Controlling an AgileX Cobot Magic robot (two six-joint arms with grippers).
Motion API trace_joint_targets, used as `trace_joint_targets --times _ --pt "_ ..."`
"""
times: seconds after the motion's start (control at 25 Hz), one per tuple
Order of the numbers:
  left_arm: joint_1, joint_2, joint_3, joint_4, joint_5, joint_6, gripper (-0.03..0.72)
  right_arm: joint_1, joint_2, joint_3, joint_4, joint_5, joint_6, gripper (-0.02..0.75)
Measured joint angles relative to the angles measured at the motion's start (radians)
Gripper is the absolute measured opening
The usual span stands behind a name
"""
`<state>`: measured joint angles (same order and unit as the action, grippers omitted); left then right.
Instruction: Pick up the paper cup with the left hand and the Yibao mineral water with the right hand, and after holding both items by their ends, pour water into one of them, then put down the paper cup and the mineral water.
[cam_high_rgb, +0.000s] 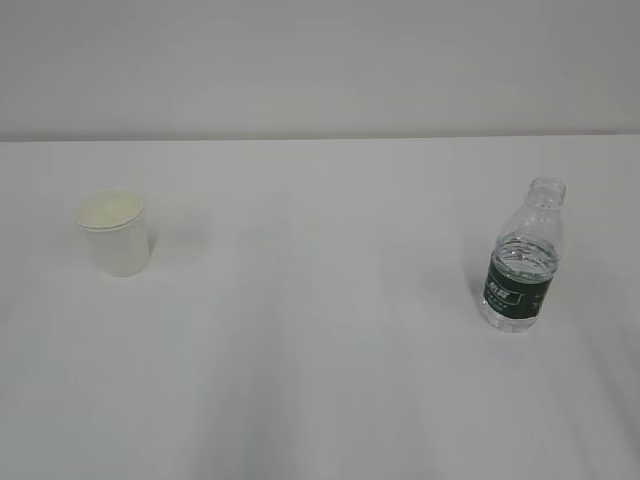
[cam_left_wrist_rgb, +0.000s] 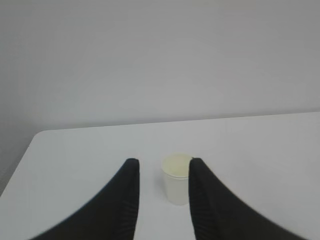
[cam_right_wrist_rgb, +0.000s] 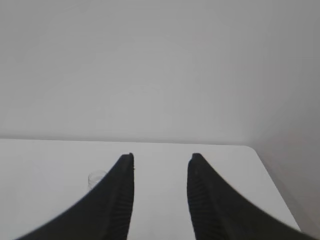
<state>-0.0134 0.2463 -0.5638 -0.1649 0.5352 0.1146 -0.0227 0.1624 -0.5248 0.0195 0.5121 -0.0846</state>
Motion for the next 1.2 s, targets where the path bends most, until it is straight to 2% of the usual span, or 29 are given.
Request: trace_joint_targets --times 0.12,0.4,0.52,0.72,0.88,1.04,1.2 --pt "-0.011 0.051 0.000 0.000 -0.048 0.000 0.266 0.000 0.024 0.000 0.000 -0.016 -0.032 0.280" --pt "-0.017 0.132 0.000 0.033 -0.133 0.000 0.483 0.000 0.033 0.000 0.000 -0.021 -0.079 0.286" --pt "-0.017 0.138 0.000 0.035 -0.155 0.000 0.515 0.000 0.043 0.000 0.000 -0.021 -0.082 0.330" --pt "-0.017 0.140 0.021 0.026 -0.182 0.000 0.525 0.000 0.088 0.000 0.001 -0.037 -0.084 0.440" --pt "-0.017 0.140 0.021 0.015 -0.195 0.000 0.502 0.000 0.110 0.000 0.001 -0.072 -0.084 0.458" --pt "-0.017 0.140 0.023 -0.052 -0.247 0.000 0.445 0.000 0.111 0.002 0.007 -0.129 -0.084 0.459" --pt "-0.017 0.143 0.030 -0.037 -0.283 0.000 0.419 0.000 0.111 0.002 0.027 -0.159 -0.084 0.459"
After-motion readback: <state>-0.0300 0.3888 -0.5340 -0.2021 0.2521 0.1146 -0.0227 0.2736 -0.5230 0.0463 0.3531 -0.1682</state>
